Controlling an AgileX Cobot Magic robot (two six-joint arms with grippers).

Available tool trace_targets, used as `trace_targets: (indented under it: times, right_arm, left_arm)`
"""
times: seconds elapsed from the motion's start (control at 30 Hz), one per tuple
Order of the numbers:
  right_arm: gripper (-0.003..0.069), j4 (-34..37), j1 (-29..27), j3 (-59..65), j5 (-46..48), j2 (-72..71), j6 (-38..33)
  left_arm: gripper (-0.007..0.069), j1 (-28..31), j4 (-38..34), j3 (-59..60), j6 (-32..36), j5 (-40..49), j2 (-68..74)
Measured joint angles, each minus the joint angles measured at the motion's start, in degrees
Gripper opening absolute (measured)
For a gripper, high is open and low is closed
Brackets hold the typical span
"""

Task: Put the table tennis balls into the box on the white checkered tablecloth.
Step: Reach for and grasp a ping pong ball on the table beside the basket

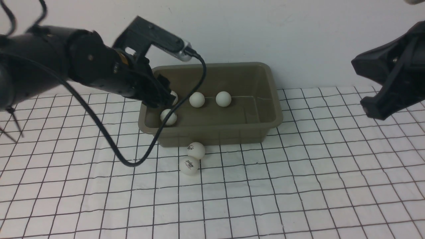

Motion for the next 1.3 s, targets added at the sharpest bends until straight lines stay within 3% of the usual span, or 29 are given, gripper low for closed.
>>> trace_targets:
  times: [0.17,0.33,0.53,0.7,1.0,1.17,1.3]
  right_arm:
    - [-0.0015,0.00,0.00,0.00,0.27,0.00,0.00]
    - [-0.0015,0.00,0.00,0.00,0.60,0.00,0.00]
    - [-0.0015,0.06,0.00,0.00,0.60,0.00,0.00]
    - [-0.0015,0.06,0.00,0.00,0.60,0.00,0.00]
    - [-0.0015,0.06,0.00,0.00,-0.48,0.00,-0.01]
    - [-0.0015,0.06,0.00,0.00,-0.52,0.00,-0.01]
    - [-0.0015,0.00,0.00,0.00,-0.52,0.00,-0.01]
  left_arm:
    - [0.0331,0.00,-7.97,4.86,1.47,6.25,-4.75]
    - [0.0331,-0.06,-19.61,13.78,10.45,5.81,-6.68]
    - [0.0331,-0.11,-33.34,26.30,26.45,-4.78,-7.12]
    - [0.0331,-0.11,-51.79,33.54,42.15,-16.24,-7.12]
    - [0.0334,-0.11,-83.93,35.17,73.56,-17.94,-0.06]
    - [0.0413,-0.11,-90.94,35.17,86.71,-16.43,6.27]
    - [0.0519,-0.11,-91.56,35.17,91.46,-15.11,9.75]
